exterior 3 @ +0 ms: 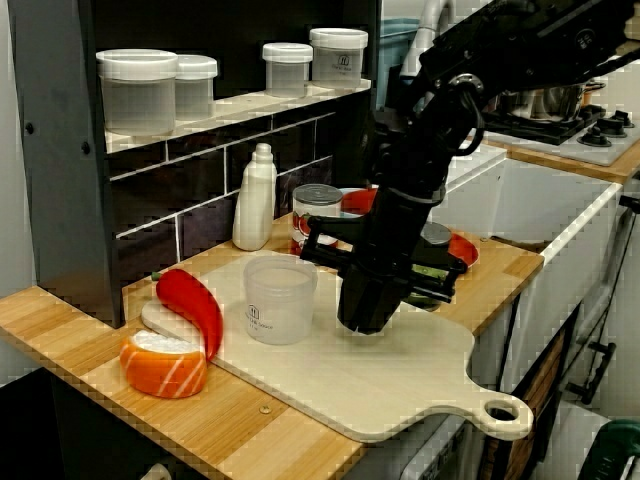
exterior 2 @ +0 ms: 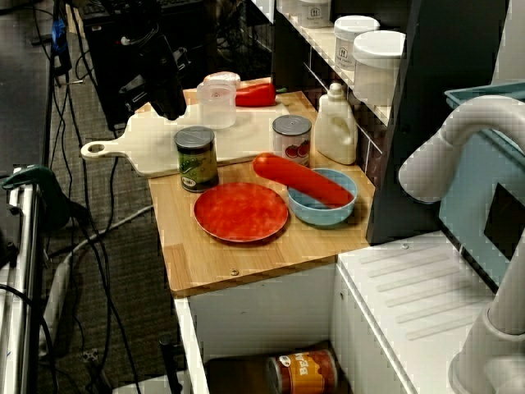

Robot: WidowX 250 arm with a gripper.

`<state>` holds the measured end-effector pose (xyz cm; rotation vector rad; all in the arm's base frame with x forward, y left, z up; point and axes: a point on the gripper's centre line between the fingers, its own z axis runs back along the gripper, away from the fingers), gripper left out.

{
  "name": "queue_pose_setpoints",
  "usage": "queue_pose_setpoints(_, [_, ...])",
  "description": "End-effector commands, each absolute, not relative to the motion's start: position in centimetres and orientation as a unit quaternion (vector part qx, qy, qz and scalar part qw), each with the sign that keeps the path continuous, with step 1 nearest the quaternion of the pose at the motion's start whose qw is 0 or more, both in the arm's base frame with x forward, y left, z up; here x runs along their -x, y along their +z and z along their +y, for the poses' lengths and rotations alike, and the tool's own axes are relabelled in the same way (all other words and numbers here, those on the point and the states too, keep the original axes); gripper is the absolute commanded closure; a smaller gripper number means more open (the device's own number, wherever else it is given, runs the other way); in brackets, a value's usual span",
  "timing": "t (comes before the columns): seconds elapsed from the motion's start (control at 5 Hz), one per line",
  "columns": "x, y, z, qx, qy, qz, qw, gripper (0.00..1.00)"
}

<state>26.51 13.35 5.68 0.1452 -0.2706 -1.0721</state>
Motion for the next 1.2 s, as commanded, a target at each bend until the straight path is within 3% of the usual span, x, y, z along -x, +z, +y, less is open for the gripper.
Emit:
queue_pose_setpoints(0.0, [-27.2, 7.2, 14.4, -0.090, -0.498, -0.147, 0.850, 1.00])
queue_pose_setpoints(1.0, [-29.8, 7.1, 13.2, -0.087, -0.482, -0.147, 0.859, 1.00])
